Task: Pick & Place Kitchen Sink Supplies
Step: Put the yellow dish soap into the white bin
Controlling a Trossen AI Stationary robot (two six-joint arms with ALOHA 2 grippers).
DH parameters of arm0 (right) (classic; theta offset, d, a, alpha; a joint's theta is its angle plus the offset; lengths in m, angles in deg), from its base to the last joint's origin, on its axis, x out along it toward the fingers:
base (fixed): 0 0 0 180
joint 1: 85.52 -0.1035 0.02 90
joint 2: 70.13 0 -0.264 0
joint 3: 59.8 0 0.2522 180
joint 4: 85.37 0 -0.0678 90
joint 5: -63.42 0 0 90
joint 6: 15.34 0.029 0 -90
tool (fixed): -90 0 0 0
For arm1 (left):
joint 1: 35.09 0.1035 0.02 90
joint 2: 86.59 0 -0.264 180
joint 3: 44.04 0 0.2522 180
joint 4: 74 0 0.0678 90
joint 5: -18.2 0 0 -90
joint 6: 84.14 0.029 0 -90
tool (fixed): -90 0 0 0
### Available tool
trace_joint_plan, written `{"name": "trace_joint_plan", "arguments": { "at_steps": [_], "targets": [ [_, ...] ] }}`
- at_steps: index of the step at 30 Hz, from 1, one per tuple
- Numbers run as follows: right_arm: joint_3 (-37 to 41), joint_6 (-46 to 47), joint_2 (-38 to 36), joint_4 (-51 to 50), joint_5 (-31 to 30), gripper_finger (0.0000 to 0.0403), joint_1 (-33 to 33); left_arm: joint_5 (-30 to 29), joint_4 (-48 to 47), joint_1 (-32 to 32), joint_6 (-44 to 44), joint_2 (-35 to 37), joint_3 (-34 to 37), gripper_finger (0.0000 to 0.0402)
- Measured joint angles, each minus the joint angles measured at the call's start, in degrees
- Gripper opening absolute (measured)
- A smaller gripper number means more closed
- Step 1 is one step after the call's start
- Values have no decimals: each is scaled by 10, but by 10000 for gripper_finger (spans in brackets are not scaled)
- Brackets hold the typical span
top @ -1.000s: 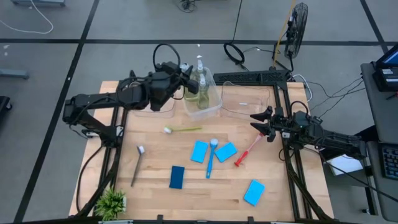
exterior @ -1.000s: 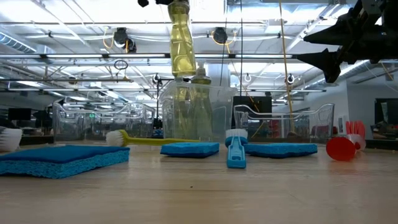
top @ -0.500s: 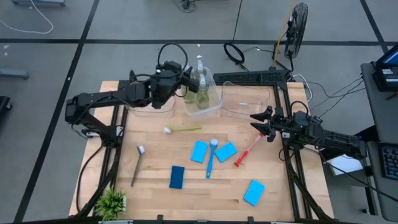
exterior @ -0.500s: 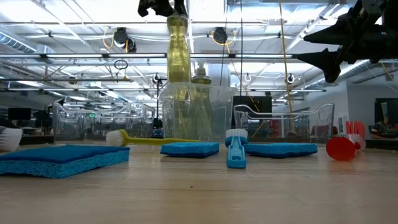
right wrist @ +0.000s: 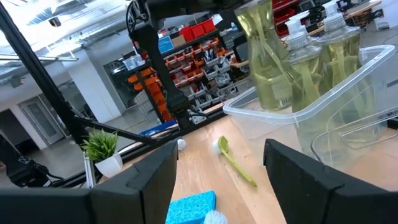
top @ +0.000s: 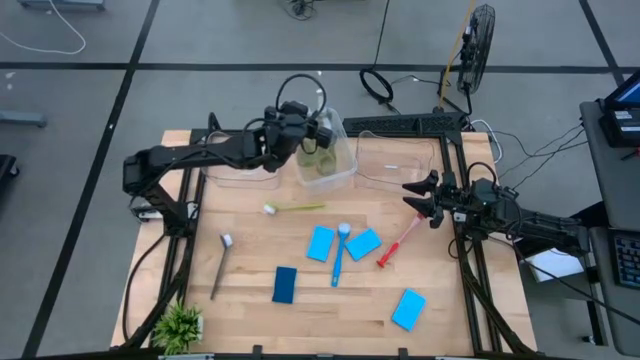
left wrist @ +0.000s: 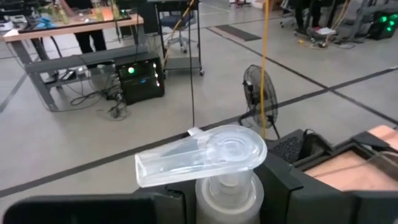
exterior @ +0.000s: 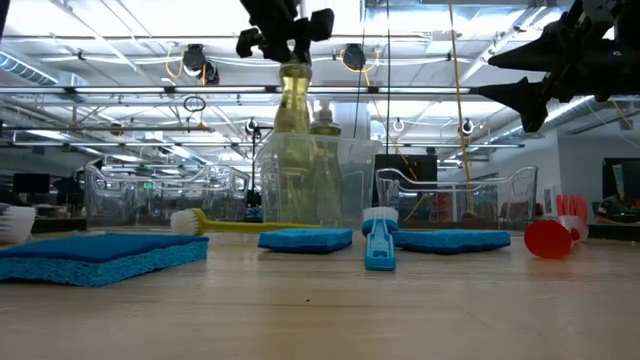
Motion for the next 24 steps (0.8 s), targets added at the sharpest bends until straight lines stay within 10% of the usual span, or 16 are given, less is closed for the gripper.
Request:
{"name": "trace_joint_plan", "arguments": {
  "at_steps": [24],
  "targets": [
    [0,0,0,0,0,226,0,-9,-28,11,-35,-47,0,110]
  ]
}}
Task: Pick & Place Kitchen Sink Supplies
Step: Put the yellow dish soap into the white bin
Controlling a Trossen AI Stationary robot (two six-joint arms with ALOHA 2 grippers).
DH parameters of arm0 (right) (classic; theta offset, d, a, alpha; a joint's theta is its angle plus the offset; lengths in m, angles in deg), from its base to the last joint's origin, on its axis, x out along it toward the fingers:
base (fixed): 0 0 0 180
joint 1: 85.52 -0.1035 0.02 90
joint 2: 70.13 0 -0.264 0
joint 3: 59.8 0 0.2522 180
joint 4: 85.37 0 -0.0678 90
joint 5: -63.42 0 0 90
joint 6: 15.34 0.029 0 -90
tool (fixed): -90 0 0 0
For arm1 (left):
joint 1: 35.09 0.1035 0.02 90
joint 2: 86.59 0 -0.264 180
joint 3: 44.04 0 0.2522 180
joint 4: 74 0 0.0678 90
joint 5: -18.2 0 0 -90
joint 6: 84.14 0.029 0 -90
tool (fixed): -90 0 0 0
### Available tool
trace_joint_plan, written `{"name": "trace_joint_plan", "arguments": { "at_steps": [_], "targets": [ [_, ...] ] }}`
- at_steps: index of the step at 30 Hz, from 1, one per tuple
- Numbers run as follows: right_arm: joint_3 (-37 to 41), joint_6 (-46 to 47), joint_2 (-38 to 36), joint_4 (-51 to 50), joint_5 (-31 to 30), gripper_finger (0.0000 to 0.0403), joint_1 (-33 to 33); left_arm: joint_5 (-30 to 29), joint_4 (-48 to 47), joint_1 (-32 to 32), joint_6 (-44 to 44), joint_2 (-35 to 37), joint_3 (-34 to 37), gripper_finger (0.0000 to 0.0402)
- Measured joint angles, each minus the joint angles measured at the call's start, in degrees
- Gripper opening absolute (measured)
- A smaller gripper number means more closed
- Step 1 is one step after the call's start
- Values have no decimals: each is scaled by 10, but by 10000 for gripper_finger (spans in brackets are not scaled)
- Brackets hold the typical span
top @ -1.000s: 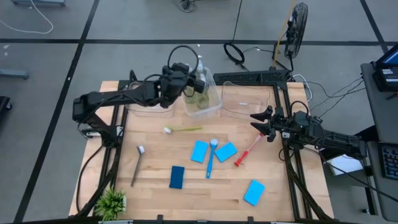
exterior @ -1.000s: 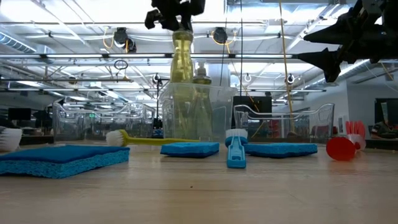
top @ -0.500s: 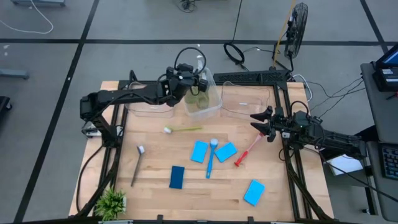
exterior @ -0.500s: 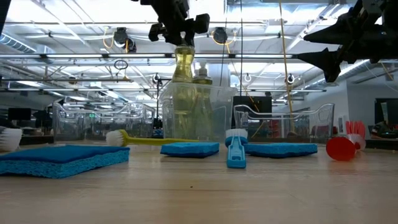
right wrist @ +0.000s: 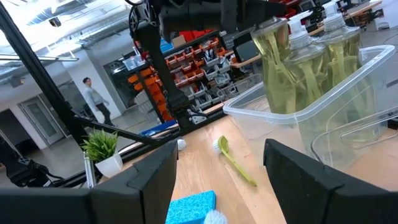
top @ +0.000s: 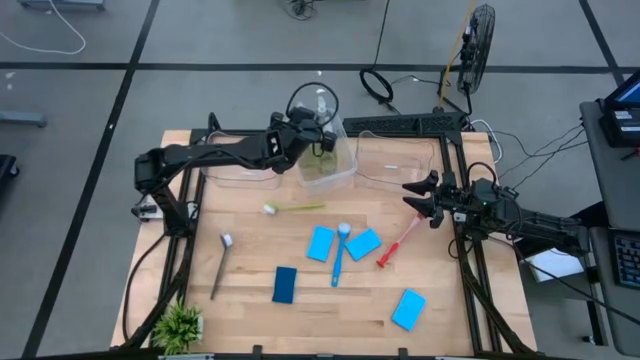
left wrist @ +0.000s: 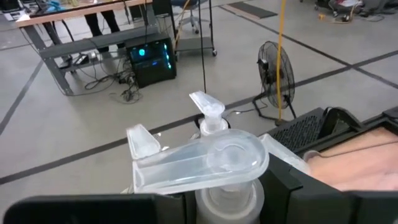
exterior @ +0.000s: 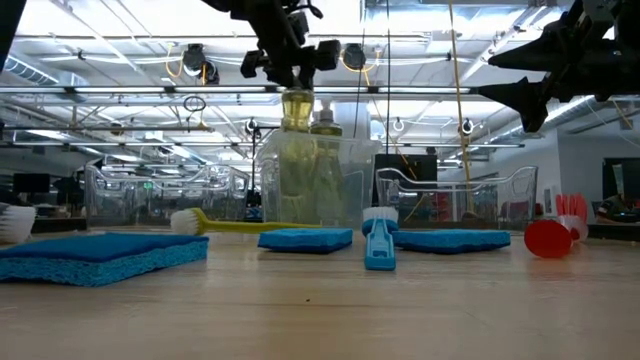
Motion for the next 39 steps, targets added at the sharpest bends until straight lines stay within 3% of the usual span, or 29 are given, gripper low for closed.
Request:
{"name": "trace_joint_plan", "arguments": {
  "at_steps": [25,34,39],
  "targets": [
    [0,0,0,-4,0,226,0,-15,-19,-21,-5,-54,0,112],
    [0,0,0,-4,0,226,0,-13,-66,-21,-21,-54,0,115],
    [0,0,0,-4,0,226,0,-8,-83,-20,-15,-54,0,149]
  ]
}}
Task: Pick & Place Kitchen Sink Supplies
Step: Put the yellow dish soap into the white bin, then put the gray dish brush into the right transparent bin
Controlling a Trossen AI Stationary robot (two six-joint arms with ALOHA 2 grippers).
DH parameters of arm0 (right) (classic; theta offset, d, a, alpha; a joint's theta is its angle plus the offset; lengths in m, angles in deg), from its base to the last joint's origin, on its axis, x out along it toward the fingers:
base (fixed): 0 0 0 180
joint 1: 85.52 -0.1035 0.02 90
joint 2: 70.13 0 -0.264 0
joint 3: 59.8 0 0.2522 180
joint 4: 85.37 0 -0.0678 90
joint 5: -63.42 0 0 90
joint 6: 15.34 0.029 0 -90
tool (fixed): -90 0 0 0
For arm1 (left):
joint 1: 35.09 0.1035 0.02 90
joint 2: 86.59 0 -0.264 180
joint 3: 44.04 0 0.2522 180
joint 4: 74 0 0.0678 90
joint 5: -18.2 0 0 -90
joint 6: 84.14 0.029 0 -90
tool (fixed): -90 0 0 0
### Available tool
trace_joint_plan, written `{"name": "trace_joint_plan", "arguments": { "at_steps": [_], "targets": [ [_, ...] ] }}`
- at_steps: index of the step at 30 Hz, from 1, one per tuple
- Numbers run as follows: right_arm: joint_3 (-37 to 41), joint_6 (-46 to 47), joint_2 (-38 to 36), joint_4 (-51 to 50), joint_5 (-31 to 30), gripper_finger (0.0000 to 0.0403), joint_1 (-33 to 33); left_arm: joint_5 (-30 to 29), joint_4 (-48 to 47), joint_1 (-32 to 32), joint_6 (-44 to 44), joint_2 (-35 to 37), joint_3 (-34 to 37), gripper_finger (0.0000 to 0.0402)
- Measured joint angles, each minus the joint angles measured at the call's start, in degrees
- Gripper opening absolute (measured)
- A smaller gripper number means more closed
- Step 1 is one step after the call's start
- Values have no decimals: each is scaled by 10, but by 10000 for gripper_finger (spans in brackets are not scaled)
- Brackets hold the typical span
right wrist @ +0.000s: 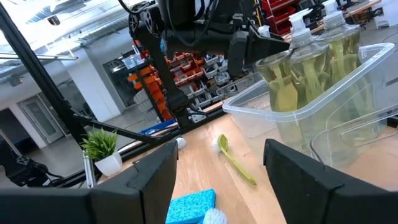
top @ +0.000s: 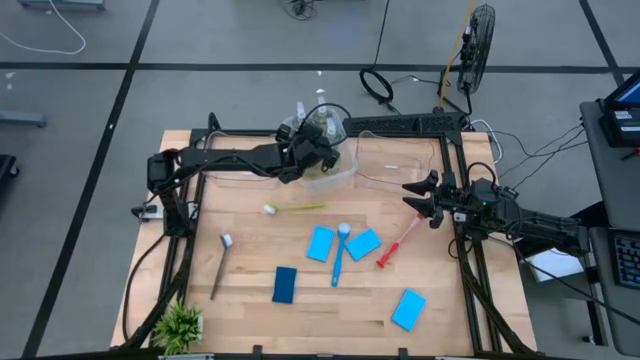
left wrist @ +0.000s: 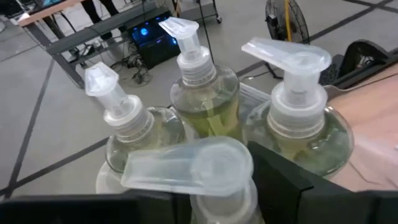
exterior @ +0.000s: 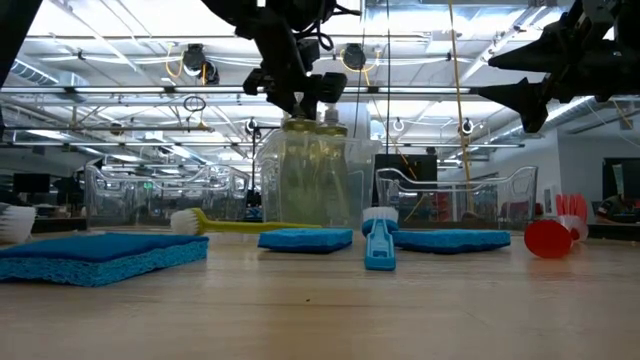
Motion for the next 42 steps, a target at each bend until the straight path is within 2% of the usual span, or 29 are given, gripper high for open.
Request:
{"name": "trace_joint_plan", "arguments": {
  "at_steps": [13,23,31,42],
  "targets": [
    [0,0,0,0,0,226,0,4,-14,-1,2,7,0,270],
    [0,0,0,2,2,226,0,4,-13,-14,52,44,1,344],
    [0,0,0,2,2,226,0,3,-31,-31,69,85,0,369],
    [0,0,0,2,2,226,0,4,-35,-89,101,152,0,361]
  ]
}}
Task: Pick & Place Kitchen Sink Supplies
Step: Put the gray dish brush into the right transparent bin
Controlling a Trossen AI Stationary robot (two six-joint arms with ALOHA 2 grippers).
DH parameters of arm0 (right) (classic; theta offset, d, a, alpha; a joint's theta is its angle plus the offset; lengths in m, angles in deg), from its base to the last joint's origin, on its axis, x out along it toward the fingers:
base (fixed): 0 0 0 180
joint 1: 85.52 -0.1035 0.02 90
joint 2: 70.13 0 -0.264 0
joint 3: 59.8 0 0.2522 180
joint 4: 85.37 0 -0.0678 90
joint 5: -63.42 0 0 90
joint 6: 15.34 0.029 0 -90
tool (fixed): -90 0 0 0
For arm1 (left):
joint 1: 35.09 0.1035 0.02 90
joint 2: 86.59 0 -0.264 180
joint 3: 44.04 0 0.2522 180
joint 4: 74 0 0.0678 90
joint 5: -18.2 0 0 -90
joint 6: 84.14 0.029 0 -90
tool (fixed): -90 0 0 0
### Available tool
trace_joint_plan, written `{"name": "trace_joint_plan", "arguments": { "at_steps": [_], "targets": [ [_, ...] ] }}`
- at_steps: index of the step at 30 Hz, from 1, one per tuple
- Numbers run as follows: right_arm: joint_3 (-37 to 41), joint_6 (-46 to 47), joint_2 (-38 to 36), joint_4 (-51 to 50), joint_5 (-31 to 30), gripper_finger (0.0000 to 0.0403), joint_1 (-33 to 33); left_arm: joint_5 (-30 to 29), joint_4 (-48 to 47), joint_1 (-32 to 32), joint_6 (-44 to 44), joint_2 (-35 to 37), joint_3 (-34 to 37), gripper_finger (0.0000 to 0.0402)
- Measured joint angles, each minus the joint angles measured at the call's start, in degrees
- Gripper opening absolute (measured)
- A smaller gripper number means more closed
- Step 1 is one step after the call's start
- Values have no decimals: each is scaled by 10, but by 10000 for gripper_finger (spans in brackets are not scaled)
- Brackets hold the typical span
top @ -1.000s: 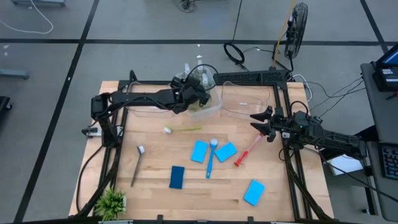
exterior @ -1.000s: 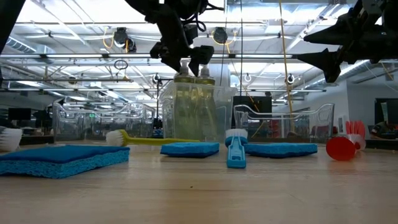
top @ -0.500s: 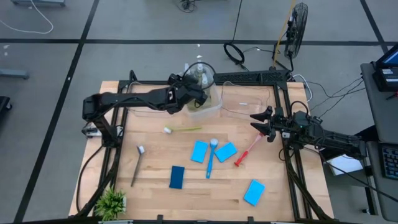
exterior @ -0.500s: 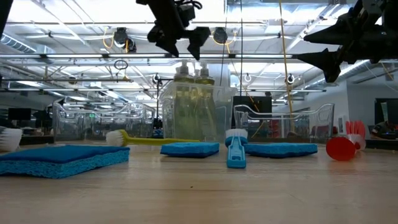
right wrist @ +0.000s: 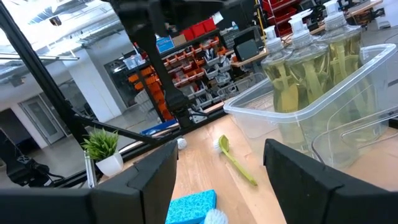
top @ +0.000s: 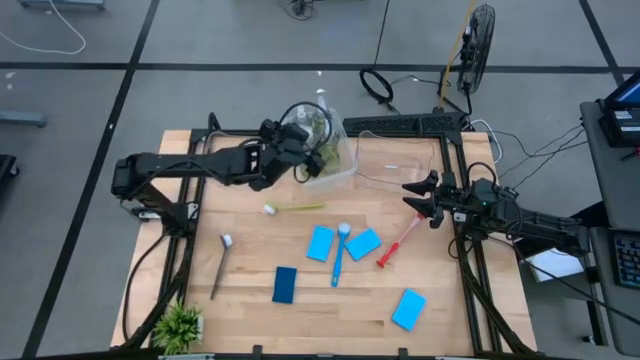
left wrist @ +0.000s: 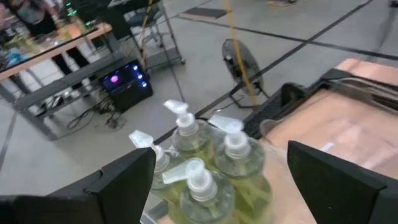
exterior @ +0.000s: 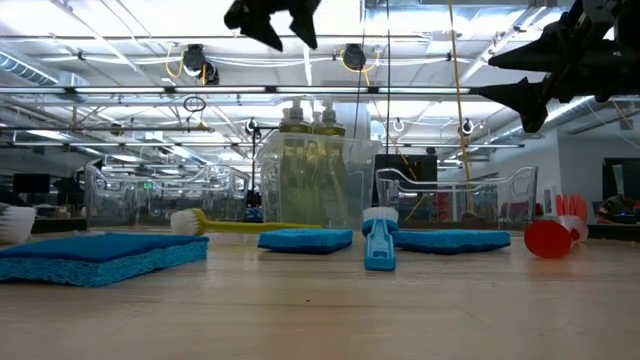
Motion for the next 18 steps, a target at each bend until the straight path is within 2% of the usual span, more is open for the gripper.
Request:
{"name": "trace_joint_plan", "arguments": {
  "at_steps": [11,15,18],
  "targets": [
    [0,0,0,-1,0,226,0,4,-39,-87,4,47,0,366],
    [0,0,0,-1,0,226,0,8,-78,-121,-31,45,0,358],
    [0,0,0,-1,0,226,0,9,-125,-143,-94,46,0,352]
  ]
}}
